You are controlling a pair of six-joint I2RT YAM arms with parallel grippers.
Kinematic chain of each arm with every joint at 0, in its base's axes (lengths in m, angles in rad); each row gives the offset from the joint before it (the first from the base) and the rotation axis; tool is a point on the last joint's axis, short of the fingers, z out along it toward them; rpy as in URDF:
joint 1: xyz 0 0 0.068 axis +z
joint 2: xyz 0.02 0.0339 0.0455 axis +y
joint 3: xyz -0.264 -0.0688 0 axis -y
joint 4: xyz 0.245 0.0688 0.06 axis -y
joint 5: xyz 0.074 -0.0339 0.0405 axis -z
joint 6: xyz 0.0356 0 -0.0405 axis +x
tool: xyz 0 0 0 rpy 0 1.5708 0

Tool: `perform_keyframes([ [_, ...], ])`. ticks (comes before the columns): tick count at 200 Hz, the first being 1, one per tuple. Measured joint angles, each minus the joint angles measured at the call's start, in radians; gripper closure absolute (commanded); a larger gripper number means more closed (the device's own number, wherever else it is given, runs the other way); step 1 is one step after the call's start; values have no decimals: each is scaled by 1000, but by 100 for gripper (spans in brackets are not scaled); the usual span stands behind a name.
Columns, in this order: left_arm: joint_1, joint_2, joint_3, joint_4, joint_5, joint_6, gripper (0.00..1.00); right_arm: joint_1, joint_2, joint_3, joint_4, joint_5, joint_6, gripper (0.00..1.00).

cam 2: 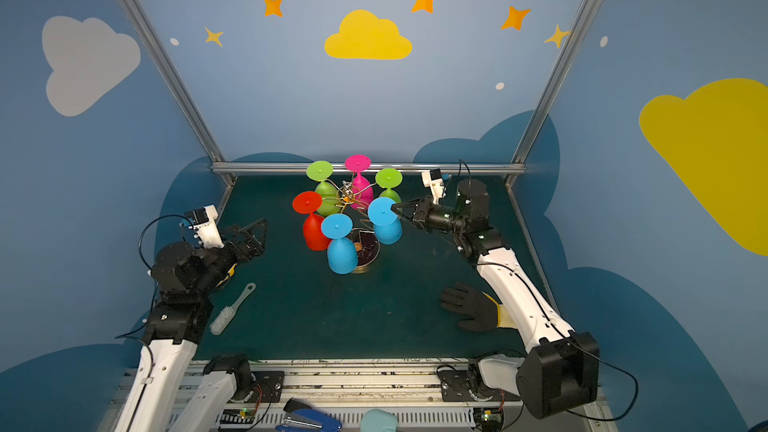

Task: Take the wine glass off the wine glass rack

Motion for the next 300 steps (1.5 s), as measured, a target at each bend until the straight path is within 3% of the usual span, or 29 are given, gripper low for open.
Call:
perform_keyframes([
  [116,0,-4,0,0,7,-7,0,31,-1,60,-26,21,-6,100],
  [300,0,-5,0,0,31,-7,0,80,130,171,-21,42,-21,100],
])
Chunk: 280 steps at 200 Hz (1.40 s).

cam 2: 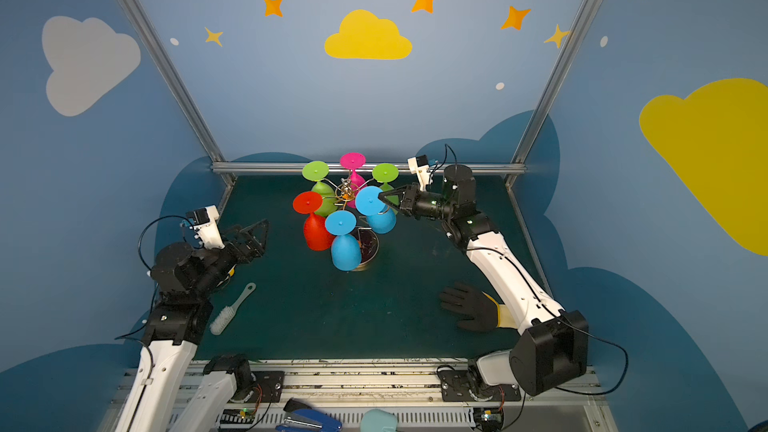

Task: Take the wine glass off the wine glass rack

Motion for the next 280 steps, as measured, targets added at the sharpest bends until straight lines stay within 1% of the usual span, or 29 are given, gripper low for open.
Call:
perform_keyframes([
  [54,0,-5,0,0,0,0,0,11,23,14,6,11,-2,100],
  [86,0,-5,0,0,0,0,0,21,26,18,5,37,-9,100],
  [127,0,-8,0,0,0,0,0,30,26,18,5,86,-8,100],
  [199,0,-13,0,0,1,0,0,62,25,18,-38,214,-45,100],
  [280,0,-29,0,0,7,0,0,81,25,18,-39,268,-55,100],
])
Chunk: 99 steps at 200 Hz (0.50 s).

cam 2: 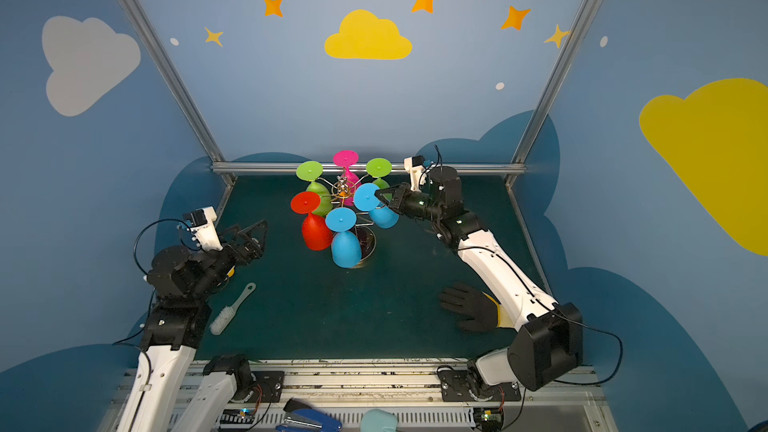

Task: Take the wine glass off the wine glass rack

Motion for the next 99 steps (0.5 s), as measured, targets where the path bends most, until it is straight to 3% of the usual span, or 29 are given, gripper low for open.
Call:
perform_keyframes([
  [99,0,-2,0,0,0,0,0,15,0,21,-31,24,-50,100],
])
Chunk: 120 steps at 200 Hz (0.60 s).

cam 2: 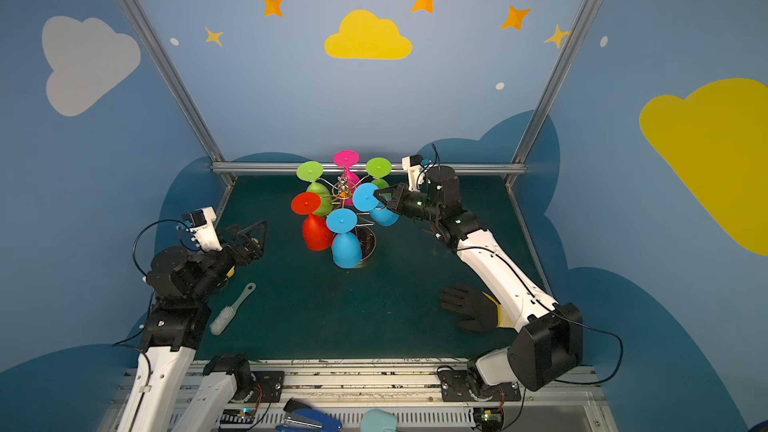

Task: Take the wine glass off the wine glass rack

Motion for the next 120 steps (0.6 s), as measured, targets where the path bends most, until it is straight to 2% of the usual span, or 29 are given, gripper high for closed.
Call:
perform_keyframes([
  [120,0,-2,0,0,0,0,0,26,26,37,-36,3,-29,100],
])
